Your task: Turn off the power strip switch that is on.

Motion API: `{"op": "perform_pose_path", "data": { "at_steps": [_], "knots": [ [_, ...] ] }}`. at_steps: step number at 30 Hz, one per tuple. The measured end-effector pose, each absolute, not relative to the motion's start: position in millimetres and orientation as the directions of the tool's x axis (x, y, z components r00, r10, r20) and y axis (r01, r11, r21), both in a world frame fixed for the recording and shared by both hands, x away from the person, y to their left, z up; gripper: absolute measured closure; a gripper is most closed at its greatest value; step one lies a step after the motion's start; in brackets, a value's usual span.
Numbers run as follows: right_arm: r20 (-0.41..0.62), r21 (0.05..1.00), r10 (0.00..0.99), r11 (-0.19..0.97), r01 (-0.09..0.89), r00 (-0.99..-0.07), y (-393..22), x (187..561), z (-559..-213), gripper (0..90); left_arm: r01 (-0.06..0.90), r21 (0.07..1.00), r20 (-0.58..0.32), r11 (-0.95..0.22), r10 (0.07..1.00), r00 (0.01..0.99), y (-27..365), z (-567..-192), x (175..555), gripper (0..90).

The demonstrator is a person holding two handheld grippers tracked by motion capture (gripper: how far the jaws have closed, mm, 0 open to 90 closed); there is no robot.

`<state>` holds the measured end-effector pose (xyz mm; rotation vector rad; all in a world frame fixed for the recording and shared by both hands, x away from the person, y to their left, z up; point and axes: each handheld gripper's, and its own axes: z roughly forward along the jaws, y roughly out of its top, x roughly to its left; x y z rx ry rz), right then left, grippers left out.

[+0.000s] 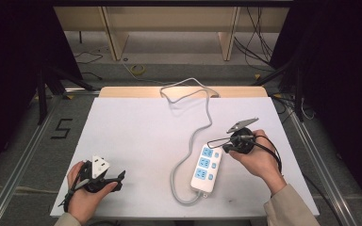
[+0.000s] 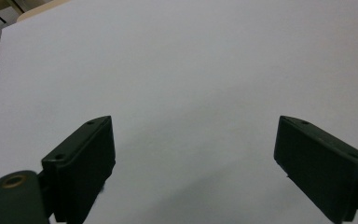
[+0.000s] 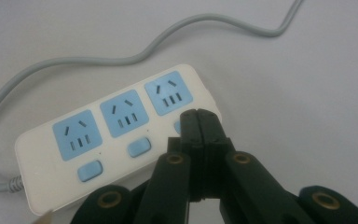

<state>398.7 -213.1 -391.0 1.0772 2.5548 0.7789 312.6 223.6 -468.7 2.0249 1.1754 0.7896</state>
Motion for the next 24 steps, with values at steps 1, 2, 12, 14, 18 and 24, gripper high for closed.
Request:
{"op": "perform_pose_path", "data": {
  "at_steps": [1, 2, 12, 14, 18, 24],
  "knots": [
    [-0.031, 0.569, 0.721, 0.582, 0.581, -0.692, -212.9, 398.9, -390.9, 90.0, 0.496, 0.780, 0.172, -0.381, 0.893, 0.415, 223.4, -468.7, 312.6, 11.8],
    [-0.030, 0.570, 0.721, 0.581, 0.581, -0.692, -212.5, 399.0, -390.6, 90.0, 0.496, 0.780, 0.173, -0.382, 0.893, 0.416, 223.2, -468.6, 312.5, 11.8],
    [-0.030, 0.564, 0.720, 0.585, 0.583, -0.694, -210.1, 402.3, -390.8, 90.0, 0.495, 0.781, 0.172, -0.380, 0.893, 0.415, 223.4, -468.6, 312.5, 11.8],
    [-0.030, 0.563, 0.720, 0.585, 0.584, -0.693, -209.7, 402.9, -391.0, 90.0, 0.495, 0.780, 0.173, -0.382, 0.893, 0.416, 223.4, -468.6, 312.5, 11.8],
    [-0.028, 0.561, 0.718, 0.587, 0.584, -0.695, -208.7, 404.3, -391.7, 90.0, 0.496, 0.780, 0.172, -0.381, 0.893, 0.415, 223.5, -468.7, 312.6, 11.8],
    [-0.028, 0.559, 0.716, 0.589, 0.583, -0.697, -206.2, 406.3, -392.4, 90.0, 0.496, 0.781, 0.172, -0.381, 0.893, 0.415, 223.5, -468.7, 312.6, 11.8]
  ]
}}
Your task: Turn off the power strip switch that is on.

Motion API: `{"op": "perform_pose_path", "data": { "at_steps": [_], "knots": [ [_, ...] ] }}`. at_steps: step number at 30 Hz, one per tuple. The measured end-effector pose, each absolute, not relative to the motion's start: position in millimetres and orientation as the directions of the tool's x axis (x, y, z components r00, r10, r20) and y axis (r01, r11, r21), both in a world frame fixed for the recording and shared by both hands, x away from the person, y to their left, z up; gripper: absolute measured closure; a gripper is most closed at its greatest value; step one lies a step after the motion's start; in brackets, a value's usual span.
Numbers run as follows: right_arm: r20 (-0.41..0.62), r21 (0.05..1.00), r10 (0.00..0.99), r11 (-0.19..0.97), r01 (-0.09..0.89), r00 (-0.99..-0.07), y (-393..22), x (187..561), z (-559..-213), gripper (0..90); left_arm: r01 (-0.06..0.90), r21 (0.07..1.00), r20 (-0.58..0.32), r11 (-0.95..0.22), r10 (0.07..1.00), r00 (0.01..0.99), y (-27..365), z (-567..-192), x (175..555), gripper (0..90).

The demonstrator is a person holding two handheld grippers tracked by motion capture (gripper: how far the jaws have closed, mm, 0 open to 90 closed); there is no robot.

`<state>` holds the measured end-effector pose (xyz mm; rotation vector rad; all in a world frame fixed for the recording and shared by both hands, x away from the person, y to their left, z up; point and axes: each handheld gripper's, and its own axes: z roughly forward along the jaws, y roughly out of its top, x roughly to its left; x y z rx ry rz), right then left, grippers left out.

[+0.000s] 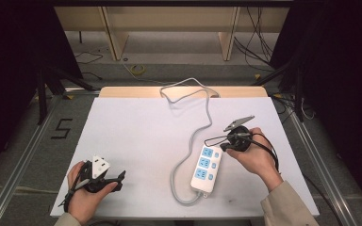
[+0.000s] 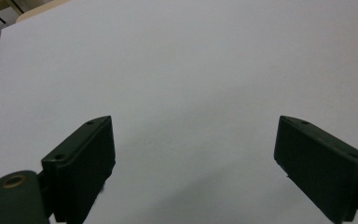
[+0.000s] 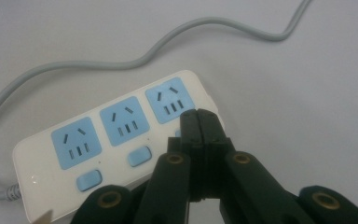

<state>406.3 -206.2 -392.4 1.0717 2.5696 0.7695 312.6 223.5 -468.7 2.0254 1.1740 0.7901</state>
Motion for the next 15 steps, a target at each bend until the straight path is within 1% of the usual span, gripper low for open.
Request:
{"op": "perform_pose_path", "data": {
  "at_steps": [15],
  "knots": [
    [-0.030, 0.545, 0.713, 0.599, 0.587, -0.700, -201.8, 411.6, -396.0, 90.0, 0.496, 0.780, 0.172, -0.381, 0.893, 0.415, 223.8, -469.0, 312.7, 11.8]
  ]
}}
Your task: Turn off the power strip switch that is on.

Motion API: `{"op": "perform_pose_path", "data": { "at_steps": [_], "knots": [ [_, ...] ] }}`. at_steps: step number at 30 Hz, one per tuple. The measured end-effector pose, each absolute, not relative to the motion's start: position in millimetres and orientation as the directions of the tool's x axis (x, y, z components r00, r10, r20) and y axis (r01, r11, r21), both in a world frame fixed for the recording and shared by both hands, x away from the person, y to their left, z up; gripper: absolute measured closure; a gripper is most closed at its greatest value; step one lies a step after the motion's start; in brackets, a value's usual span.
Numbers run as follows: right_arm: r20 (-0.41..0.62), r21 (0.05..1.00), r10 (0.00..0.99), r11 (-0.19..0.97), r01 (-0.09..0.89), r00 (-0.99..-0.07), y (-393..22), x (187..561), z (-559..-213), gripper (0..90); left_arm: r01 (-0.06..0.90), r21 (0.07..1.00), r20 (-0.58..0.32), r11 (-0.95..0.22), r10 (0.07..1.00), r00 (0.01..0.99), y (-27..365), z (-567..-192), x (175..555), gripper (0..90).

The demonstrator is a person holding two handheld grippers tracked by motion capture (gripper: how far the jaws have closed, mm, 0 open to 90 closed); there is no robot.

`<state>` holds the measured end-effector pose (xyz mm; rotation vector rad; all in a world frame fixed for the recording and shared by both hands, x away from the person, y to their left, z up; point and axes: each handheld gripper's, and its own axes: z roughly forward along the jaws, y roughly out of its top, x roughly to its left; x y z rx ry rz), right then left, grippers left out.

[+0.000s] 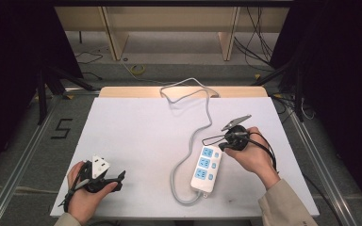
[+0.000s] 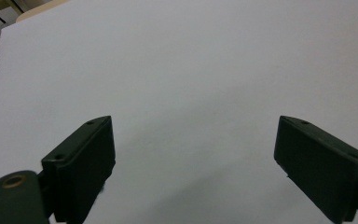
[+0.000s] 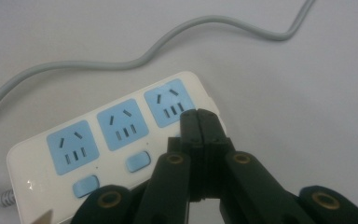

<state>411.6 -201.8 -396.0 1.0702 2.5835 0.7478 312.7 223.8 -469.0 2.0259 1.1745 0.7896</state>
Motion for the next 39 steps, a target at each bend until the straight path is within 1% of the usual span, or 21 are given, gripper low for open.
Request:
{"op": "perform_pose_path", "data": {
  "at_steps": [27, 39],
  "knots": [
    [-0.034, 0.516, 0.717, 0.609, 0.602, -0.697, -195, 418, -405, 90.0, 0.498, 0.779, 0.171, -0.381, 0.893, 0.416, 223, -469, 313, 11.8],
    [-0.040, 0.484, 0.718, 0.623, 0.615, -0.695, -190, 423, -412, 90.0, 0.498, 0.776, 0.174, -0.387, 0.890, 0.421, 223, -470, 314, 11.8]
  ]
}}
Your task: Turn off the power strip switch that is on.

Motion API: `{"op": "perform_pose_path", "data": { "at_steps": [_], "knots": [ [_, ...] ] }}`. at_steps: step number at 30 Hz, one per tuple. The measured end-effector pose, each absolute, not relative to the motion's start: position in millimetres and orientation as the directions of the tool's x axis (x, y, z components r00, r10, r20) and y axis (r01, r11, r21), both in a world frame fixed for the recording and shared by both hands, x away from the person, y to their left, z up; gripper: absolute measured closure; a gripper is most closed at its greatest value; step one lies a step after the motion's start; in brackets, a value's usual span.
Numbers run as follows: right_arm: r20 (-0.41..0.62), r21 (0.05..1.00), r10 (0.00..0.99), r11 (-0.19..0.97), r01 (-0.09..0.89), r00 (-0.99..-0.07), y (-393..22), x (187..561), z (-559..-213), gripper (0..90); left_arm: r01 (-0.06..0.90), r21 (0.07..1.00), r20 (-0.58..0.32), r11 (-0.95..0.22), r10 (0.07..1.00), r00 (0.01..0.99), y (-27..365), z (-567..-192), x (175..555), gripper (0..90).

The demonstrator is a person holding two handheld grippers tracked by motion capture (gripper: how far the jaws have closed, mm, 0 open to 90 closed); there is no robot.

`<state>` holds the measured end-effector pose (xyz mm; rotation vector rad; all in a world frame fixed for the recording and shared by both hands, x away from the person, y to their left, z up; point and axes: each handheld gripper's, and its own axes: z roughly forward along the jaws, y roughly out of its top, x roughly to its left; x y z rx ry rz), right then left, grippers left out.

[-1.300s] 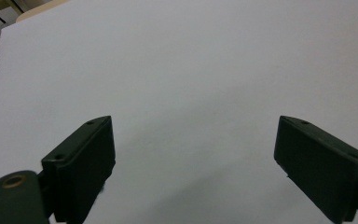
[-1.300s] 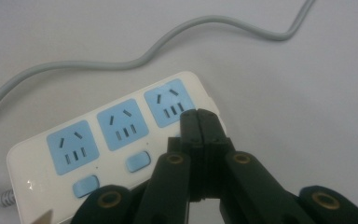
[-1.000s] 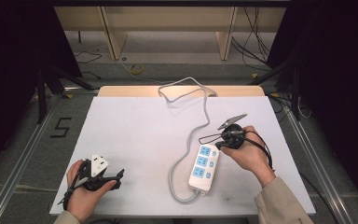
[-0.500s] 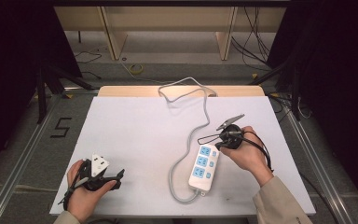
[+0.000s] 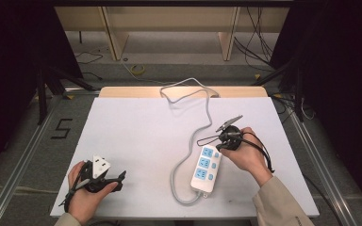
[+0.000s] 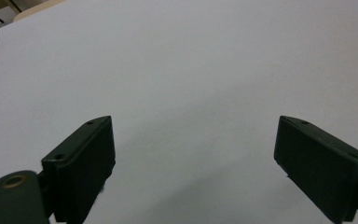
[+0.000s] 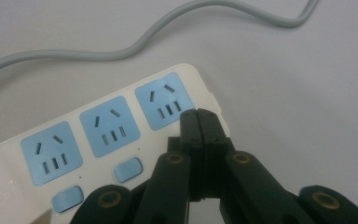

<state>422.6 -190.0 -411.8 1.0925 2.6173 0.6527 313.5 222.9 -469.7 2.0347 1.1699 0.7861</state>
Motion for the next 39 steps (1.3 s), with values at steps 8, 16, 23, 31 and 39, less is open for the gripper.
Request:
{"op": "perform_pose_path", "data": {
  "at_steps": [8, 16, 23, 31, 39],
  "knots": [
    [-0.049, 0.483, 0.723, 0.621, 0.617, -0.689, -188, 426, -416, 90.0, 0.499, 0.775, 0.173, -0.387, 0.890, 0.421, 223, -470, 314, 11.8],
    [-0.043, 0.471, 0.726, 0.621, 0.627, -0.687, -186, 428, -419, 90.0, 0.500, 0.775, 0.173, -0.387, 0.890, 0.422, 223, -470, 314, 11.8],
    [-0.035, 0.454, 0.725, 0.625, 0.635, -0.688, -184, 430, -429, 90.0, 0.498, 0.776, 0.173, -0.388, 0.889, 0.423, 223, -470, 314, 11.8],
    [-0.032, 0.450, 0.721, 0.628, 0.635, -0.692, -183, 431, -431, 90.0, 0.499, 0.774, 0.172, -0.391, 0.887, 0.428, 222, -471, 314, 11.7],
    [-0.033, 0.436, 0.719, 0.635, 0.638, -0.694, -181, 431, -435, 90.0, 0.498, 0.774, 0.173, -0.391, 0.887, 0.428, 222, -471, 314, 11.7]
  ]
}}
